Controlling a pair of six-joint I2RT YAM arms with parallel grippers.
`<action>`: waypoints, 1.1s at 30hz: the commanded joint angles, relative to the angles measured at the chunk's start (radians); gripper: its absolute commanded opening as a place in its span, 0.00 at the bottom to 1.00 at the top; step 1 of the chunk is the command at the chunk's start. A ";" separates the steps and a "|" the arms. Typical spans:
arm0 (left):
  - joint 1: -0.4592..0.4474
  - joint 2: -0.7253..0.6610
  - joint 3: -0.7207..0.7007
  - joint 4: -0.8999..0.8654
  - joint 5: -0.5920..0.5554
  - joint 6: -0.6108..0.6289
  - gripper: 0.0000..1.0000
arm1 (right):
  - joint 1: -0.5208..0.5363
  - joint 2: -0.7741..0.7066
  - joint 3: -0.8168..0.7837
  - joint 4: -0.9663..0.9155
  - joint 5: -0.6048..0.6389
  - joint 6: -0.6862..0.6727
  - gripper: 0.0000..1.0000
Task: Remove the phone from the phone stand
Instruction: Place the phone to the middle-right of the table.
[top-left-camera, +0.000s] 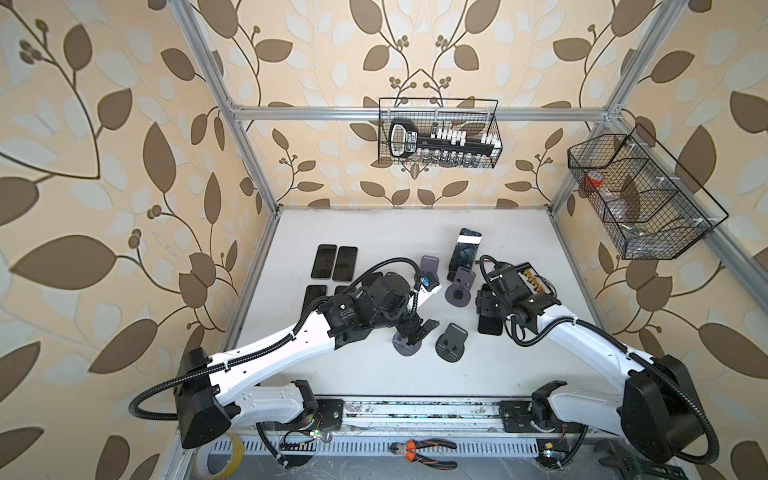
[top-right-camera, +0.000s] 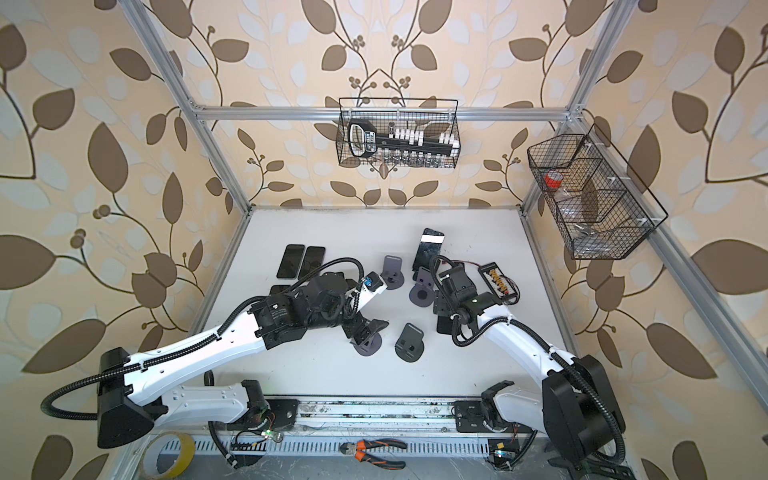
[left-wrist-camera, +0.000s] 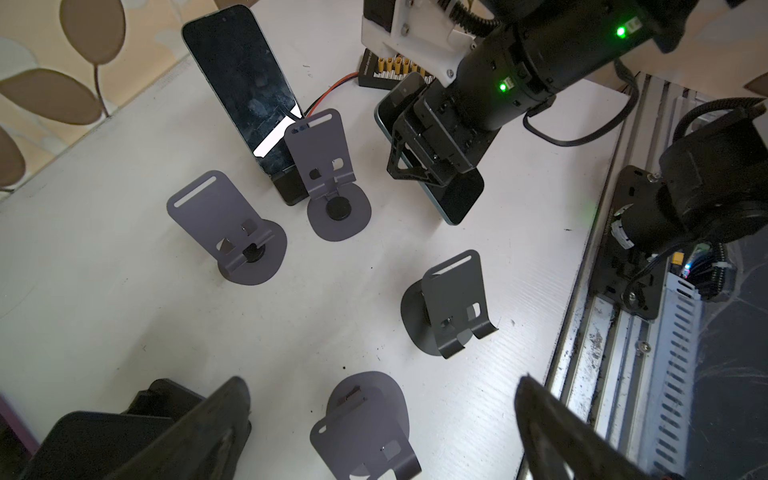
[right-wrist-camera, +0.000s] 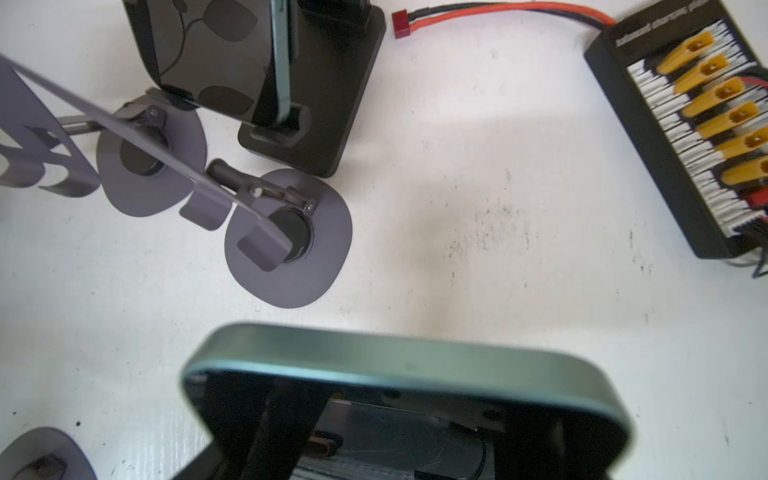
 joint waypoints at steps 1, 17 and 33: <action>-0.009 -0.046 -0.016 -0.019 -0.010 -0.020 0.99 | -0.004 0.010 -0.009 0.025 -0.037 -0.006 0.56; -0.009 -0.073 -0.024 -0.022 -0.016 -0.043 0.99 | -0.003 0.145 0.006 0.037 -0.149 -0.019 0.60; -0.009 -0.082 -0.018 -0.031 -0.023 -0.059 0.99 | -0.004 0.257 -0.012 0.066 -0.161 -0.014 0.62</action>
